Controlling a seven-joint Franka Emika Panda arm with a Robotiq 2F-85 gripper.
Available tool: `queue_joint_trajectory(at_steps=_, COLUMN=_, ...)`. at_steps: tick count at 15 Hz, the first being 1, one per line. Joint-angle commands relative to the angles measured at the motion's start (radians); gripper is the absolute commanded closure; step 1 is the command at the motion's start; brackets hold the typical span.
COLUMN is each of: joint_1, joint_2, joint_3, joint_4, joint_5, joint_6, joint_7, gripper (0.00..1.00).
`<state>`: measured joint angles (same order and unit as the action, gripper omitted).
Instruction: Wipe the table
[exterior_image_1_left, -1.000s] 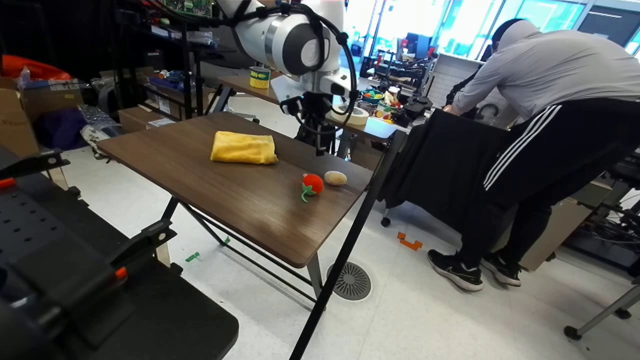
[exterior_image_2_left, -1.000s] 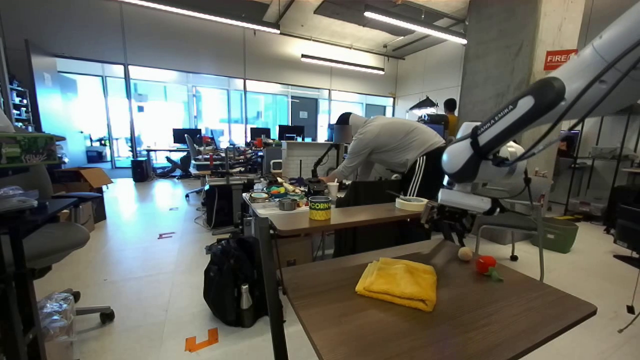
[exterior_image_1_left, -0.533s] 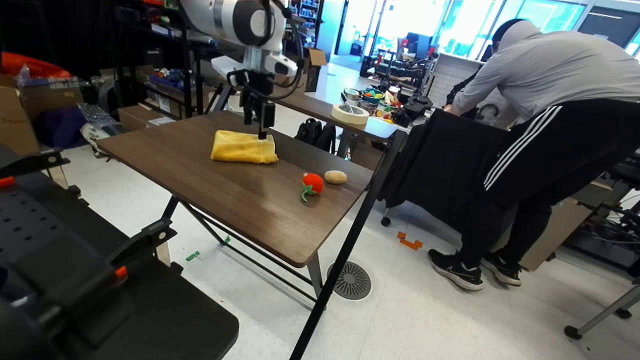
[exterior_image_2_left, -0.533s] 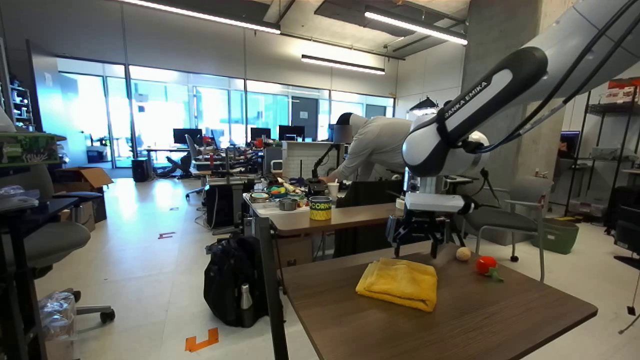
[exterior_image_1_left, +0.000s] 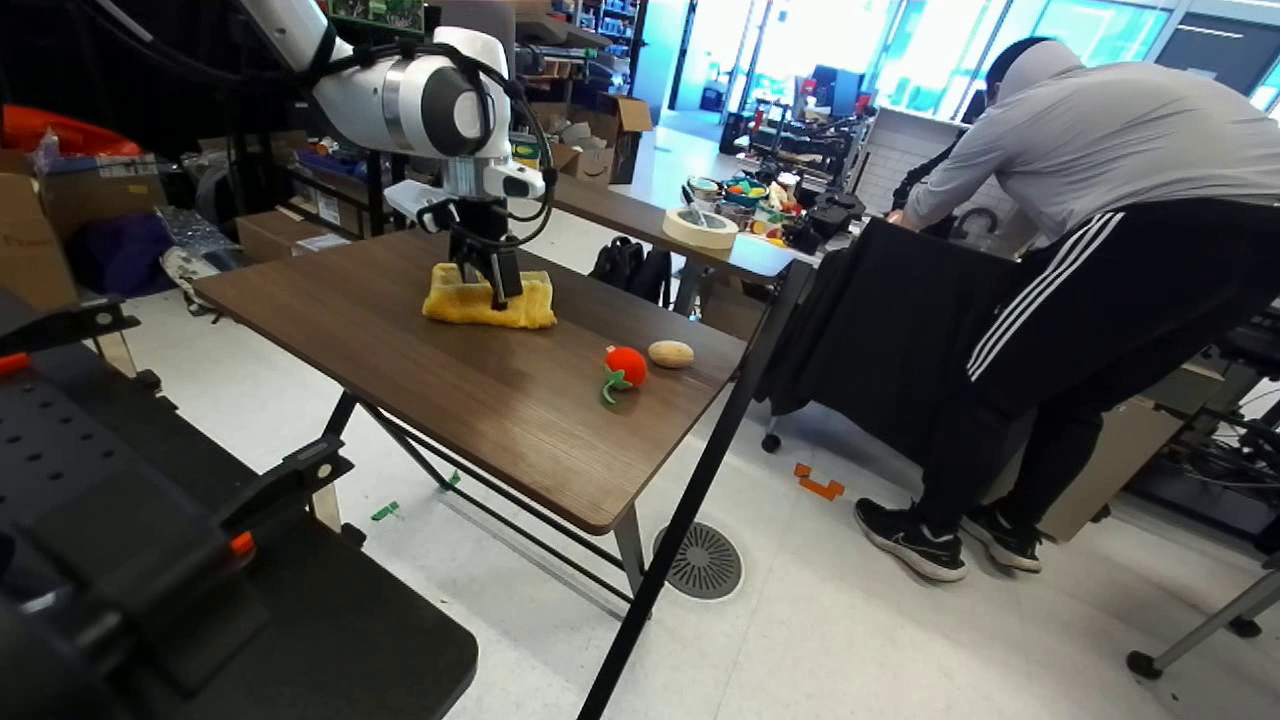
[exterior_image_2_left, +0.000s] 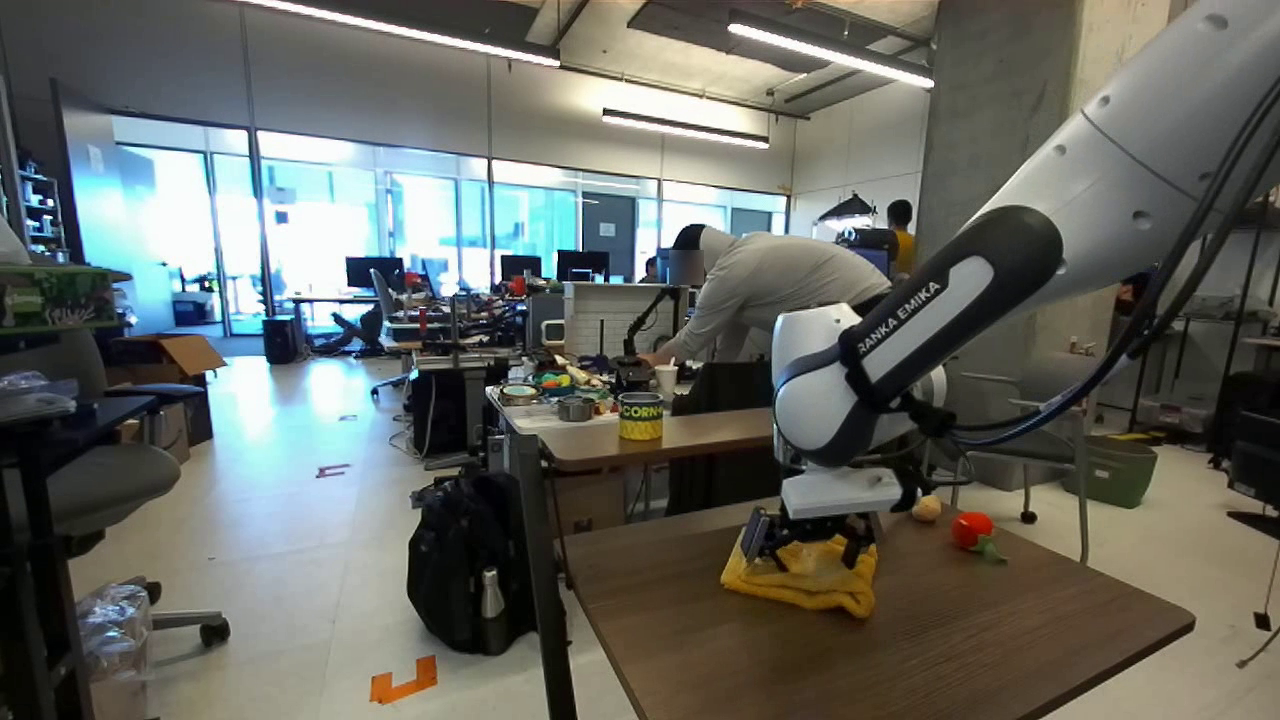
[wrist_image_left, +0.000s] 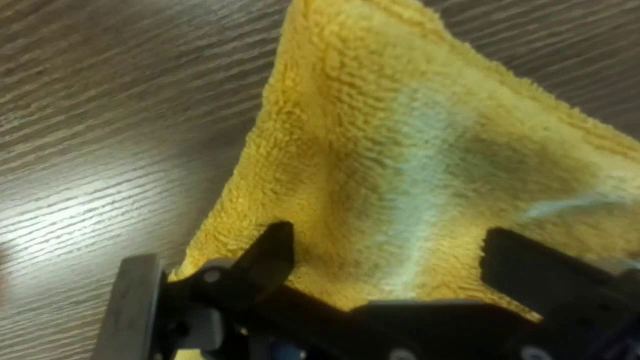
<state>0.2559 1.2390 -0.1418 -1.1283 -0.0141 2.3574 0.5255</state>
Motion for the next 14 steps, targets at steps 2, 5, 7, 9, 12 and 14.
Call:
queue_joint_trajectory(at_steps=2, joint_1=-0.004, joint_2=0.014, joint_3=0.002, joint_4=0.016, joint_5=-0.005, joint_6=-0.003, joint_7=0.002, gripper=0.00)
queue_joint_trajectory(at_steps=5, joint_1=-0.026, joint_2=0.031, joint_3=-0.068, joint_4=0.032, joint_5=-0.019, joint_6=0.073, joint_7=0.057, gripper=0.00)
queue_joint_trajectory(at_steps=7, joint_1=-0.044, joint_2=0.035, joint_3=-0.132, joint_4=0.030, joint_5=-0.027, joint_6=0.140, joint_7=0.110, gripper=0.00)
queue_joint_trajectory(at_steps=9, joint_1=-0.069, joint_2=0.034, joint_3=-0.170, joint_4=0.037, joint_5=-0.016, joint_6=0.173, joint_7=0.160, gripper=0.00)
queue_joint_trajectory(at_steps=12, joint_1=-0.072, joint_2=0.032, joint_3=-0.177, joint_4=0.018, joint_5=-0.022, joint_6=0.219, joint_7=0.180, gripper=0.00)
queue_joint_trajectory(at_steps=14, joint_1=-0.057, joint_2=0.031, joint_3=-0.153, joint_4=-0.007, joint_5=-0.020, joint_6=0.257, joint_7=0.165, gripper=0.00)
